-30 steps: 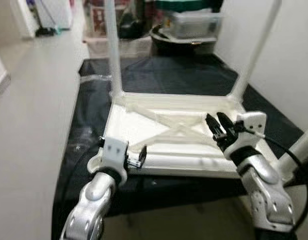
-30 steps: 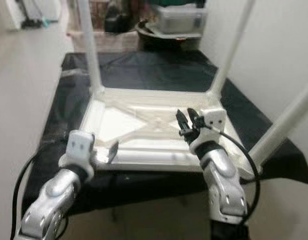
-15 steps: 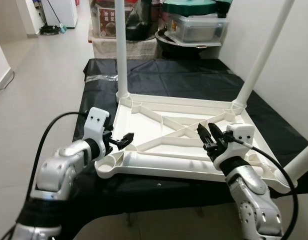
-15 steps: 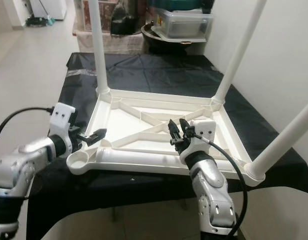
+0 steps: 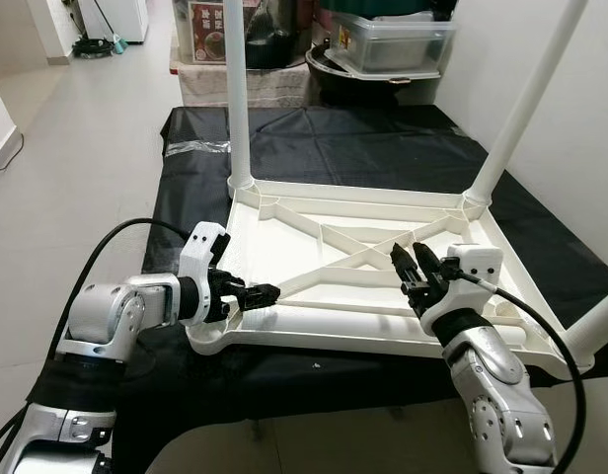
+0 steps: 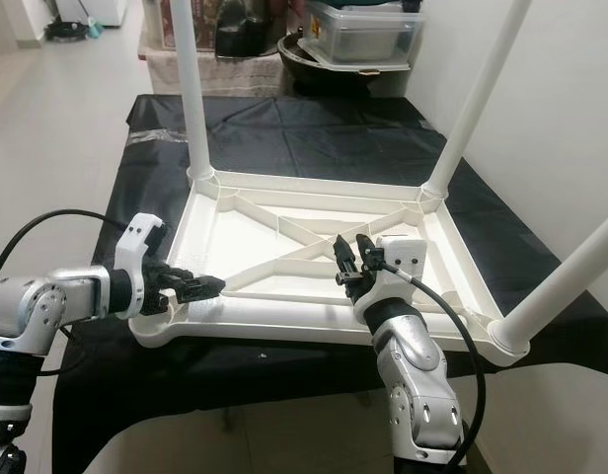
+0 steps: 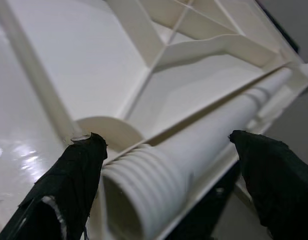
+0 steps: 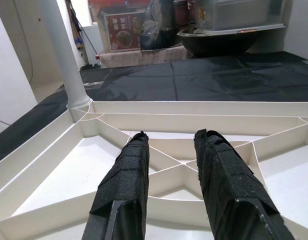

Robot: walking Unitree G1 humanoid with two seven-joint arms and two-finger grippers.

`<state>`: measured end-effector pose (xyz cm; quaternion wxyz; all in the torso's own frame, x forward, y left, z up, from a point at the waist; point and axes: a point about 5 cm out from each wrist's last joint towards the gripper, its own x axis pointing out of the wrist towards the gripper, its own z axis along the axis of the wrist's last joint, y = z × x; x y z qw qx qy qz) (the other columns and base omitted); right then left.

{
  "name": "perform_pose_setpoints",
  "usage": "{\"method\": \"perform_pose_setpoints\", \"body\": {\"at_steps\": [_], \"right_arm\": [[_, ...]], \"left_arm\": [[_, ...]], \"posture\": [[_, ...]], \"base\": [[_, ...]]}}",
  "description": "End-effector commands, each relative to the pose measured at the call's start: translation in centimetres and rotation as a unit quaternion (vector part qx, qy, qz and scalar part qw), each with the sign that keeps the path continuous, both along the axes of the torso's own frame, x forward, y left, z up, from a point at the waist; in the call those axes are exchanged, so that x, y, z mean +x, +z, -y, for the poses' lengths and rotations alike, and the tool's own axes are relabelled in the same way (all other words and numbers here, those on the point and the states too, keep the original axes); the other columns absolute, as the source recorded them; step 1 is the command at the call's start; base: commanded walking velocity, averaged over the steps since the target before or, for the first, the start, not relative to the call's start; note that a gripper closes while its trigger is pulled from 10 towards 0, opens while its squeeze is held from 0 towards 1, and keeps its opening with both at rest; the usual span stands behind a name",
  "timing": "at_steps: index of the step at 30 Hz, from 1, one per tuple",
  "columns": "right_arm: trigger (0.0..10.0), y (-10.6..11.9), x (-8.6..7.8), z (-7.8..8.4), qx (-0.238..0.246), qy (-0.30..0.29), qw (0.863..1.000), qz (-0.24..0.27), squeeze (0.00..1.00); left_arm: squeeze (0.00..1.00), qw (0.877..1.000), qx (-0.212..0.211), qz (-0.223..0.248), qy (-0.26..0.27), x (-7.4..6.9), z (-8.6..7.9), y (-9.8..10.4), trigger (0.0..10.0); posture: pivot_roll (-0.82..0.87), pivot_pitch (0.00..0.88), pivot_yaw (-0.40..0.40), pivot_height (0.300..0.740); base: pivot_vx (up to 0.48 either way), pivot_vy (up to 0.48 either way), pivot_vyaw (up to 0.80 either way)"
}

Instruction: Building children table

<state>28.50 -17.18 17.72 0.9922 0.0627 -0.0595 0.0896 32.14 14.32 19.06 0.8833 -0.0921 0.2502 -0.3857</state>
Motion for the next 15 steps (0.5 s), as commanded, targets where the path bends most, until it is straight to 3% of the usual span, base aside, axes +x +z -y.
{"method": "perform_pose_setpoints", "body": {"at_steps": [1, 10, 15], "right_arm": [[10.0, -0.6, -0.1, 0.2, 0.006, -0.004, 1.0, -0.011, 0.0], [10.0, -1.4, 0.2, 0.4, 0.014, -0.013, 0.999, -0.026, 0.0], [10.0, -1.5, 0.2, 0.5, 0.015, -0.016, 0.999, -0.027, 0.0]], "left_arm": [[0.0, 1.0, -0.003, -0.011, -0.003, -0.1, -0.2, 0.1, 10.0], [0.0, 0.998, 0.051, -0.045, -0.008, 0.0, -1.7, 0.5, 10.0], [0.0, 0.997, 0.05, -0.063, -0.005, -0.1, -1.9, 0.2, 10.0]], "posture": [[0.1, 0.085, -0.106, 0.74], [0.12, 0.076, -0.104, 0.74], [0.12, 0.076, -0.104, 0.74]], "base": [[0.0, 0.0, 0.0], [0.0, 0.0, 0.0], [0.0, 0.0, 0.0]]}}
